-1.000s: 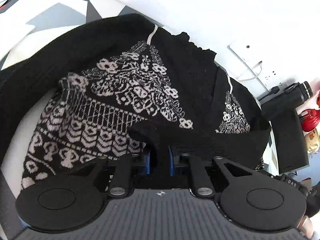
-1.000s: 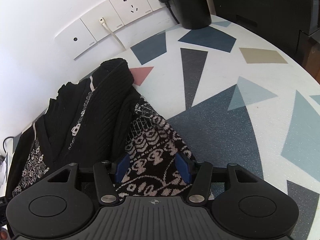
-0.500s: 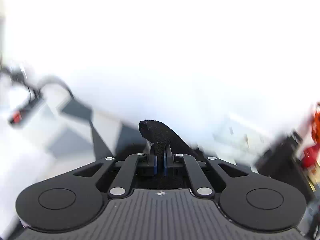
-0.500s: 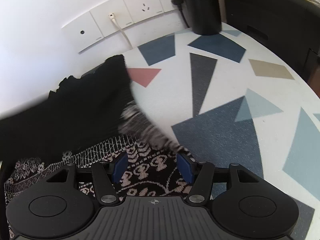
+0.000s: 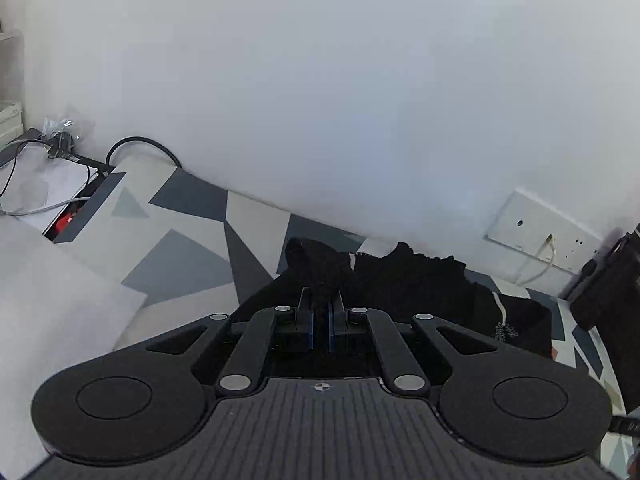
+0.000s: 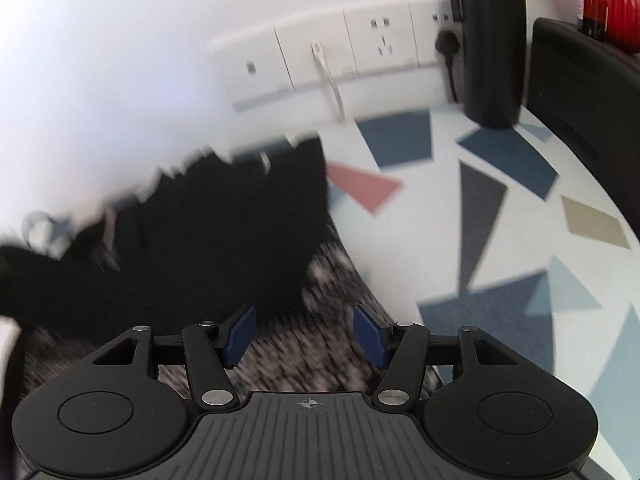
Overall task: Fold clothes
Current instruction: 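Carry the held sleeve across the sweater body with the left gripper and open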
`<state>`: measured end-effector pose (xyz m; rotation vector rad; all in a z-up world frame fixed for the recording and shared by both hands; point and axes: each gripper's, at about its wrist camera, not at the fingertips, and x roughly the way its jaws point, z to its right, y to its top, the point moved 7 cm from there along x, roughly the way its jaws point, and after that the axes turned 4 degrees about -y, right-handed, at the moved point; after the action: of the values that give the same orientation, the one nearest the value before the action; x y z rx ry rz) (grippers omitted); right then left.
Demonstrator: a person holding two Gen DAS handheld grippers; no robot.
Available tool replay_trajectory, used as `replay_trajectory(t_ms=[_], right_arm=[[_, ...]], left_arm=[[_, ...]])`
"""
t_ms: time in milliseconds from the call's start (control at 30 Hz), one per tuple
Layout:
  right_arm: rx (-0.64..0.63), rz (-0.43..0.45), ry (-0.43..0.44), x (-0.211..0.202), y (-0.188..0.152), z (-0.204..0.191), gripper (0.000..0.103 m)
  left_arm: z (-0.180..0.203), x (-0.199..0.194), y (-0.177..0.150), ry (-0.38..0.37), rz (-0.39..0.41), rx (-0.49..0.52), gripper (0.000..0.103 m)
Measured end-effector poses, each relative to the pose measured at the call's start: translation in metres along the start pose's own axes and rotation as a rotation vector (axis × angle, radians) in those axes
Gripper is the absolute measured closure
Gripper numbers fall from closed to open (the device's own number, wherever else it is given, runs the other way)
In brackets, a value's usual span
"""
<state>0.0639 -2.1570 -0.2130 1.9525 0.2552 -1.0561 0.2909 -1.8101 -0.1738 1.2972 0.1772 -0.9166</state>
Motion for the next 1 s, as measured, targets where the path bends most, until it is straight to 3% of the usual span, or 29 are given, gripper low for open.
replay_trajectory(t_ms=[67, 200, 333, 367, 400, 467, 667, 733, 833, 1000], right_arm=[[0.032, 0.032, 0.034, 0.002, 0.019, 0.000, 0.050], [0.029, 0.090, 0.021, 0.042, 0.054, -0.002, 0.052], [0.042, 0.066, -0.032, 0.096, 0.069, -0.006, 0.054], [0.043, 0.058, -0.058, 0.109, 0.069, -0.007, 0.056], [0.055, 0.077, -0.066, 0.110, 0.072, -0.005, 0.076], [0.080, 0.113, -0.080, 0.113, 0.076, -0.002, 0.089], [0.153, 0.223, -0.123, 0.121, 0.088, 0.008, 0.092], [0.150, 0.239, -0.138, 0.126, 0.088, 0.012, 0.092], [0.163, 0.246, -0.155, 0.136, 0.088, 0.020, 0.091], [0.140, 0.259, -0.162, 0.121, 0.093, 0.027, 0.060]], left_arm=[[-0.001, 0.002, -0.004, 0.018, -0.004, 0.013, 0.097], [0.000, 0.006, -0.012, 0.052, -0.015, 0.033, 0.097], [-0.001, 0.013, -0.022, 0.092, -0.033, 0.069, 0.096], [-0.001, 0.015, -0.024, 0.098, -0.037, 0.075, 0.097], [0.000, 0.016, -0.025, 0.102, -0.036, 0.084, 0.096], [0.004, 0.019, -0.025, 0.103, -0.028, 0.106, 0.097], [0.020, 0.033, -0.022, 0.082, 0.009, 0.168, 0.096], [0.017, 0.046, -0.026, 0.095, -0.006, 0.174, 0.096], [0.002, 0.081, -0.047, 0.141, -0.101, 0.194, 0.096], [0.006, 0.091, -0.054, 0.168, -0.118, 0.291, 0.091]])
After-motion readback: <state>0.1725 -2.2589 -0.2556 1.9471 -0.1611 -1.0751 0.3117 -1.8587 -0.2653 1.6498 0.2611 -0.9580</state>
